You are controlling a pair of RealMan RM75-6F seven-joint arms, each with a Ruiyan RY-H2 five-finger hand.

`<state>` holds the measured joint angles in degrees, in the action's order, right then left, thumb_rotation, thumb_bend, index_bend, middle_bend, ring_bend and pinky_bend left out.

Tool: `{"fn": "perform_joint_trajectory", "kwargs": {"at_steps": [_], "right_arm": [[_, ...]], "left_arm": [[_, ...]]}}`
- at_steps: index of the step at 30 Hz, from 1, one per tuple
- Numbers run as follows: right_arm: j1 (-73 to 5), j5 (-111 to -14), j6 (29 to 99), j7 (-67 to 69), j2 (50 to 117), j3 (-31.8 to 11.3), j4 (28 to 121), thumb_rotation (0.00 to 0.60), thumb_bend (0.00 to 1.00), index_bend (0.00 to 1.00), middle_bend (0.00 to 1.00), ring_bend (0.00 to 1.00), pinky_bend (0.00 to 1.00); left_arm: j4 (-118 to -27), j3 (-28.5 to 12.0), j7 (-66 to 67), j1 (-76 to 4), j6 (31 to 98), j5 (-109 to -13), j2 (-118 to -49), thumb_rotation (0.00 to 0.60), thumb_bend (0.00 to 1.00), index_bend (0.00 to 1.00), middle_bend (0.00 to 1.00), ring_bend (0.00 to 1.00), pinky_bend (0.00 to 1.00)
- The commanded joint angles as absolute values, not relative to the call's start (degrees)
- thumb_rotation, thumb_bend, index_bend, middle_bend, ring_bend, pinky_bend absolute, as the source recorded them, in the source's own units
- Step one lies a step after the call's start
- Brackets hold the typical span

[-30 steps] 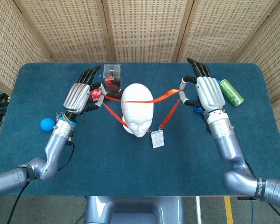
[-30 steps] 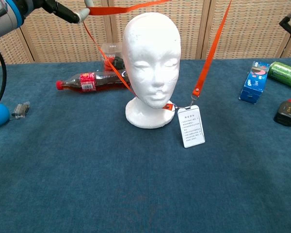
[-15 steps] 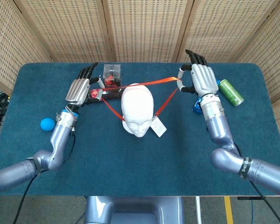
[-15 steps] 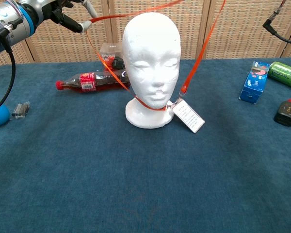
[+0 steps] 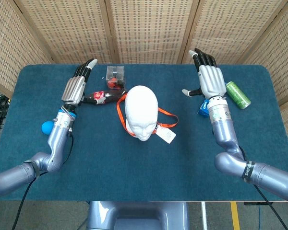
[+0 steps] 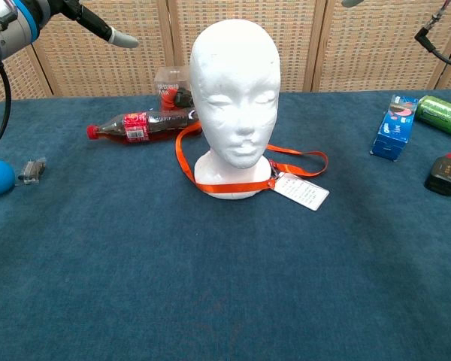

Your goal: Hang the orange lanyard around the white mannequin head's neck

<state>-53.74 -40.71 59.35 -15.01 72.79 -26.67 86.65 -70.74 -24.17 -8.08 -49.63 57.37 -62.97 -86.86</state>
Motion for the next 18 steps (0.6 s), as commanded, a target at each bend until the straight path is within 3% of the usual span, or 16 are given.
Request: {"fn": "perform_joint_trajectory", "kwargs": {"at_steps": [1, 6, 8, 10, 12, 15, 16, 18], "right_arm": [[-52.8, -41.2, 60.7, -15.4, 71.7, -26.5, 88.2, 0.6, 0.0, 0.0, 0.01, 0.0, 0.0], [-50.1, -41.9, 62.6, -15.3, 68.6, -26.0, 92.1, 0.6, 0.0, 0.01, 0.02, 0.0, 0.0], [-47.9, -42.7, 63.4, -14.7, 65.9, -25.4, 94.6, 0.6, 0.01, 0.04, 0.09, 0.0, 0.0], [-45.3, -43.7, 64.3, -13.6, 63.6, -24.6, 96.4, 0.6, 0.12, 0.06, 0.27, 0.11, 0.02], [-41.3, -46.9, 66.4, -13.0, 60.9, -21.8, 98.1, 0.6, 0.29, 0.07, 0.45, 0.3, 0.13], [-36.8, -52.5, 67.8, -10.6, 58.3, -18.3, 99.1, 0.6, 0.57, 0.08, 0.66, 0.54, 0.53], [-35.7, -53.9, 68.2, -9.8, 57.8, -17.6, 99.2, 0.6, 0.65, 0.09, 0.7, 0.59, 0.66], [-33.8, -56.8, 68.3, -7.7, 56.8, -16.2, 99.3, 0.6, 0.75, 0.11, 0.74, 0.64, 0.78]], "left_arm": [[-72.2, -23.9, -7.9, -48.7, 58.4, -63.5, -85.7, 0.6, 0.0, 0.0, 0.0, 0.0, 0.0], [-76.5, -22.0, -6.4, -45.8, 60.8, -65.7, -81.7, 0.6, 0.0, 0.0, 0.0, 0.0, 0.0], [-79.4, -20.3, -4.9, -43.6, 62.1, -67.1, -78.6, 0.6, 0.0, 0.0, 0.0, 0.0, 0.0], [-82.6, -18.5, -3.1, -40.9, 63.7, -68.1, -75.3, 0.6, 0.0, 0.0, 0.0, 0.0, 0.0], [-86.9, -15.4, -0.7, -36.6, 66.8, -69.6, -70.8, 0.6, 0.0, 0.0, 0.0, 0.0, 0.0], [-92.5, -12.2, 1.2, -31.5, 70.5, -71.0, -65.7, 0.6, 0.0, 0.0, 0.0, 0.0, 0.0], [-93.6, -11.4, 1.3, -30.2, 71.6, -71.5, -64.8, 0.6, 0.0, 0.0, 0.0, 0.0, 0.0], [-95.3, -10.3, 1.6, -28.1, 73.4, -72.2, -63.4, 0.6, 0.0, 0.0, 0.0, 0.0, 0.0]]}}
